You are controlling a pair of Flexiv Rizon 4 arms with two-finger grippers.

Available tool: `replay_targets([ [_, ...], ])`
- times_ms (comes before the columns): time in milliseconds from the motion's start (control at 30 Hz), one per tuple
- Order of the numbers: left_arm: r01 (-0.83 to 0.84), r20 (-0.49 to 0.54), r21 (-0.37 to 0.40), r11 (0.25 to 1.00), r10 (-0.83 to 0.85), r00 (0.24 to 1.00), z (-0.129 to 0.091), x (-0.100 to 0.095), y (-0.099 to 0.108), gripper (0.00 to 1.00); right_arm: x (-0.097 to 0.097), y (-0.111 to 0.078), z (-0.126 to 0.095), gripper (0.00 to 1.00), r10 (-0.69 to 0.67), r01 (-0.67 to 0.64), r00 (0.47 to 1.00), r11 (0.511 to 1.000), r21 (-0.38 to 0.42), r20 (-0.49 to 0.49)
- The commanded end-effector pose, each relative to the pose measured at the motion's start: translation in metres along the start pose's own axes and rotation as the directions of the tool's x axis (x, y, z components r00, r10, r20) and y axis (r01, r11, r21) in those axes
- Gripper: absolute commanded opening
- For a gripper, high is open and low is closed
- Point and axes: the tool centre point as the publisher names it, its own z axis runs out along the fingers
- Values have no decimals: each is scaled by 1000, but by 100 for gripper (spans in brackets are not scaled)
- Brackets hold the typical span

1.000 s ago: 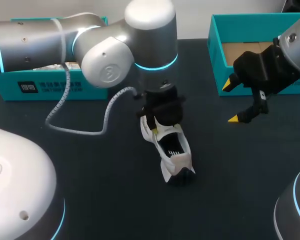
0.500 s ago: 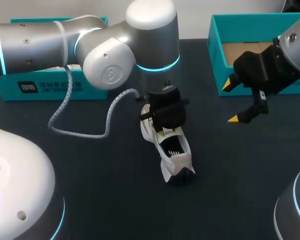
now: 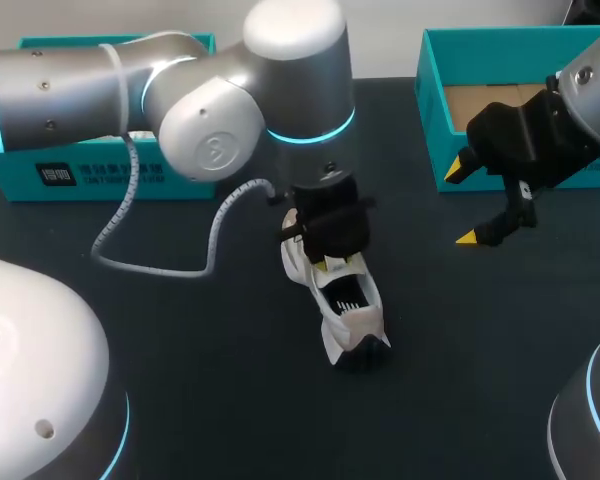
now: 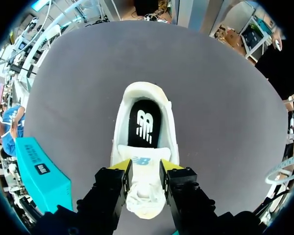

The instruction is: Take the shoe out of the shoebox, open the shoe tongue, remove and reinsert the insole, then place the shoe into the shoebox

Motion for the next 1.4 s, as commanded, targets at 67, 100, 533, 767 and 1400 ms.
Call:
replay_targets([
  [67, 17, -1, 8, 1000, -17, 1000, 16, -2, -2, 36, -1, 0, 2, 100, 0, 0, 1000, 1000, 2, 0],
  [100, 27, 8, 15, 1000, -27, 1000, 15, -1, -4, 38, -1, 0, 2, 100, 0, 0, 1000, 1000, 2, 0],
  [533, 180, 36, 144, 973, -187, 982, -46, 27, -13, 100, -1, 0, 2, 100, 0, 0, 1000, 1000, 2, 0],
  [767, 180, 36, 144, 973, -187, 982, -46, 27, -13, 100, -1, 0, 2, 100, 0, 0, 1000, 1000, 2, 0],
  [1400, 965, 161, -85, 247, -953, 258, -45, 12, -54, 100, -1, 0, 2, 100, 0, 0, 1000, 1000, 2, 0],
])
